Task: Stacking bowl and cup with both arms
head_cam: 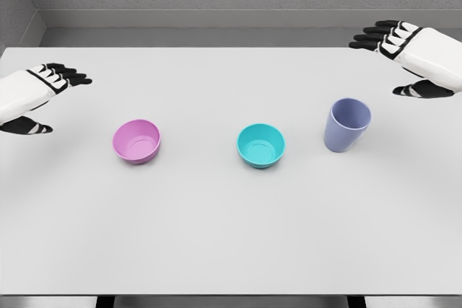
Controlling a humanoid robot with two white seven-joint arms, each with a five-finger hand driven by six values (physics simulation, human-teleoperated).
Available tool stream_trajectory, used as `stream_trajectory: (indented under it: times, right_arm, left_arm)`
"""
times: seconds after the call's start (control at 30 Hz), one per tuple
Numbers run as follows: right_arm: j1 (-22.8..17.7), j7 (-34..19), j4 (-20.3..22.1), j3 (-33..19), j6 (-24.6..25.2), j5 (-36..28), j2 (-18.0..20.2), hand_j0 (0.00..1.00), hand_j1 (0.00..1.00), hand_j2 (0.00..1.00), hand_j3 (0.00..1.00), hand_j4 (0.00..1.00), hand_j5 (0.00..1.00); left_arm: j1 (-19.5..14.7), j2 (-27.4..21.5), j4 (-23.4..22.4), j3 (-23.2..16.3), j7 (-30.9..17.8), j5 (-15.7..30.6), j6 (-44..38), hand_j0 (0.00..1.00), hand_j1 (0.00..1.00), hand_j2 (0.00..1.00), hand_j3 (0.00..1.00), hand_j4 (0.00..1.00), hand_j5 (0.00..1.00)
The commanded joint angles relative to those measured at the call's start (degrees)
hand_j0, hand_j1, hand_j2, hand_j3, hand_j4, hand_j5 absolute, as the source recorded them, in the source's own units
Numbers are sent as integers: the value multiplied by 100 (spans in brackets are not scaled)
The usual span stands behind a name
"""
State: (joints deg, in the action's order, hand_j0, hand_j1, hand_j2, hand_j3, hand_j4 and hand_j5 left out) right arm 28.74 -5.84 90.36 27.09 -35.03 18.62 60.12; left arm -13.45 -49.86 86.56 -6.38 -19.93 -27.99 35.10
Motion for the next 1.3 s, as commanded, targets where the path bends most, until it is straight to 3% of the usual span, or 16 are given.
stream_trajectory:
  times: [0.0,0.17,0.23,0.4,0.47,0.57,0.6,0.63,0.77,0.87,0.93,1.03,1.27]
  right_arm:
    - [0,4,8,-1,3,-43,43,100,100,100,100,100,100]
    - [0,-5,8,-1,3,-42,52,100,100,100,100,100,100]
    - [0,-5,26,7,3,-16,166,100,100,100,100,100,100]
    - [-18,-14,175,7,3,221,210,100,100,100,100,100,100]
    - [-9,-49,175,34,3,230,315,100,100,100,100,100,100]
    - [158,-945,228,34,3,573,491,100,100,100,100,100,100]
    - [158,-1332,254,42,3,599,553,100,100,100,100,100,100]
    - [167,-1578,263,51,3,608,562,100,100,100,100,100,100]
    - [184,-1825,254,174,3,643,597,100,100,100,100,100,100]
    - [255,-1825,246,280,3,713,597,100,100,100,100,100,100]
    - [255,-1816,237,403,3,652,579,100,100,100,100,100,100]
    - [264,-1816,202,403,3,-24,579,100,100,100,100,100,100]
    - [264,-1816,210,403,3,-1018,579,100,100,100,100,100,100]
  left_arm:
    - [0,12,-16,5,-20,39,-10,100,100,100,100,100,100]
    - [-141,-6,203,-57,-38,-101,-10,100,100,100,100,100,100]
    - [-456,-23,352,-205,-450,-110,-10,100,100,100,100,100,100]
    - [-1959,-6,-192,-1893,-486,-92,-10,100,100,100,100,100,100]
    - [-2654,56,-587,-2824,-486,-57,-10,100,100,100,100,100,100]
    - [-3102,64,-684,-3493,-538,206,-10,100,100,100,100,100,100]
    - [-3339,47,-684,-3747,-959,320,-10,100,100,100,100,100,100]
    - [-3620,64,-763,-4081,-1469,636,-10,100,100,100,100,100,100]
    - [-4684,64,-781,-5268,-1507,1726,-10,100,100,100,100,100,100]
    - [-5405,56,-790,-6437,-1507,2359,-10,100,100,100,100,100,100]
    - [-5555,29,-816,-6736,-1507,2404,-10,100,100,100,100,100,100]
    - [-5555,-24,-825,-7114,-1507,2685,-10,100,100,100,100,100,100]
    - [-5520,-41,-930,-7132,-1507,2536,-10,100,100,100,100,100,100]
